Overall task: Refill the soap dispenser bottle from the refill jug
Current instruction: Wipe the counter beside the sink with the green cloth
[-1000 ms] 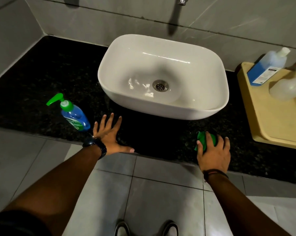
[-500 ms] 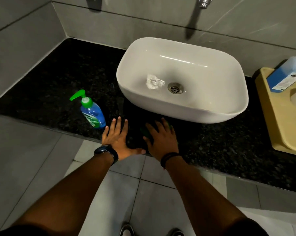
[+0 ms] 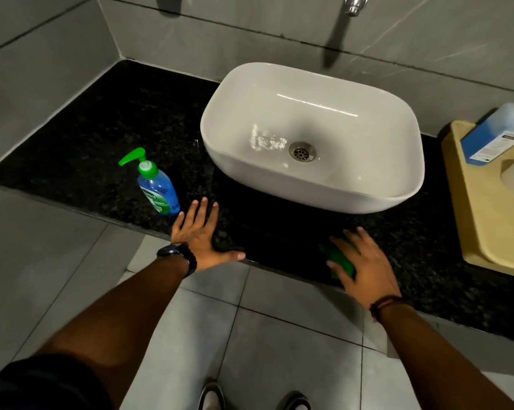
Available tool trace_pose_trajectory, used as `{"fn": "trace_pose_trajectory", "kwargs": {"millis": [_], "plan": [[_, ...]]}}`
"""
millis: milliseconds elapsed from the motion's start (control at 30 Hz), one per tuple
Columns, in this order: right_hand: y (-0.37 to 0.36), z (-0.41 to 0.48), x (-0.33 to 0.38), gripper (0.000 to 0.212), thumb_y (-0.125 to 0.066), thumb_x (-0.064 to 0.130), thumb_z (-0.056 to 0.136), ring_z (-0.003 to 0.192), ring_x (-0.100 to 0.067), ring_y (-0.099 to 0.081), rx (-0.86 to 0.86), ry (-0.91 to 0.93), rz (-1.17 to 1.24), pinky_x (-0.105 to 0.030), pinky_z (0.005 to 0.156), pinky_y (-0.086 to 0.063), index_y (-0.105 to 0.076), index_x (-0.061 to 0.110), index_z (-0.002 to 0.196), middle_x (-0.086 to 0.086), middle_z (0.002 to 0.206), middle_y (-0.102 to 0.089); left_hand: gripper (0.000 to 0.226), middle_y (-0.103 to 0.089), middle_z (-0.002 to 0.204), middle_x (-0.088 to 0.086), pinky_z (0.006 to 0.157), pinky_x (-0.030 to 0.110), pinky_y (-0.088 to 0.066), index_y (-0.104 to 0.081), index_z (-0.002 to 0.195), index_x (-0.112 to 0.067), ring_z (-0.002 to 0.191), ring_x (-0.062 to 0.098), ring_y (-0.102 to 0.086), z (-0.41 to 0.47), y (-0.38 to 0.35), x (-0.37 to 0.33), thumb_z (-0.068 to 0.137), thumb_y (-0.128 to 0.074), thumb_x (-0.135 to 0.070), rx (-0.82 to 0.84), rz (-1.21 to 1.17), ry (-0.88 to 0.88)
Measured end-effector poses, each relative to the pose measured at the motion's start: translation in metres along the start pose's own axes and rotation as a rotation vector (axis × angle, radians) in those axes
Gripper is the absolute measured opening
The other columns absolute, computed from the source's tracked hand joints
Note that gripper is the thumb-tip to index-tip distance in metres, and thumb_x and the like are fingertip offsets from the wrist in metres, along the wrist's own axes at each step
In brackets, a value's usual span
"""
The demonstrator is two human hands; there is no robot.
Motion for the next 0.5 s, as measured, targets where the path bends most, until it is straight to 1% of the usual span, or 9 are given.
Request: {"fn": "trace_pose_trajectory", "kwargs": {"millis": [100, 133, 200, 267, 367, 500], "plan": [[0.004, -0.011, -0.017, 0.055, -0.040, 0.051, 0.086, 0.133, -0.037, -0.032, -0.092, -0.260, -0.110, -0.056, 0.097, -0.041, -0.053, 0.019, 0.129, -0.017, 0.133, -0.051, 0.126, 0.012, 0.157, 0.002, 0.116, 0.044, 0.002, 0.012, 0.145, -0.027, 0.142, 0.020, 0.013, 0.000, -0.002, 0.000, 0.044, -0.011, -0.099, -0.014, -0.004, 0.002], [0.002, -0.011, -0.015, 0.054, -0.041, 0.050, 0.087, 0.132, -0.038, -0.031, -0.116, -0.339, -0.129, -0.056, 0.096, -0.041, -0.052, 0.018, 0.129, -0.018, 0.133, -0.051, 0.124, 0.012, 0.157, 0.002, 0.116, 0.044, 0.002, 0.012, 0.145, -0.027, 0.142, 0.020, 0.013, 0.000, -0.002, 0.000, 0.046, -0.013, -0.098, -0.019, -0.009, 0.004], [-0.004, -0.005, -0.005, 0.049, -0.050, 0.044, 0.088, 0.133, -0.038, -0.029, -0.165, -0.493, -0.130, -0.058, 0.095, -0.040, -0.051, 0.017, 0.129, -0.019, 0.134, -0.049, 0.121, 0.012, 0.157, 0.001, 0.115, 0.044, 0.002, 0.012, 0.145, -0.028, 0.142, 0.019, 0.013, 0.001, -0.004, 0.000, 0.049, -0.015, -0.097, -0.024, -0.014, 0.009], [-0.011, 0.004, 0.015, 0.048, -0.057, 0.037, 0.085, 0.134, -0.038, -0.028, -0.210, -0.576, -0.114, -0.059, 0.094, -0.039, -0.053, 0.016, 0.128, -0.019, 0.134, -0.049, 0.119, 0.012, 0.157, 0.001, 0.115, 0.044, 0.002, 0.012, 0.145, -0.029, 0.142, 0.019, 0.014, 0.003, -0.006, 0.001, 0.051, -0.016, -0.096, -0.026, -0.013, 0.014], [-0.024, 0.018, 0.048, 0.048, -0.061, 0.035, 0.082, 0.133, -0.037, -0.031, -0.210, -0.500, -0.101, -0.056, 0.093, -0.039, -0.056, 0.016, 0.125, -0.018, 0.132, -0.051, 0.110, 0.012, 0.157, 0.000, 0.114, 0.043, 0.003, 0.011, 0.145, -0.029, 0.142, 0.018, 0.014, 0.004, -0.010, 0.003, 0.058, -0.015, -0.091, -0.037, -0.024, 0.014], [-0.041, 0.046, 0.101, 0.049, -0.058, 0.042, 0.081, 0.133, -0.036, -0.032, -0.120, -0.293, -0.058, -0.051, 0.095, -0.037, -0.055, 0.024, 0.126, -0.015, 0.131, -0.053, 0.091, 0.008, 0.158, 0.000, 0.114, 0.043, 0.002, 0.006, 0.146, -0.028, 0.143, 0.018, 0.011, 0.005, -0.014, 0.005, 0.073, -0.016, -0.079, -0.079, -0.039, 0.015]]}}
Point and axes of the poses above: each hand's wrist, its own z-axis towards the middle knuckle, its own y-axis out of the back of the hand, x = y × z, the point moved 1 cm from there along z, towards the middle knuckle
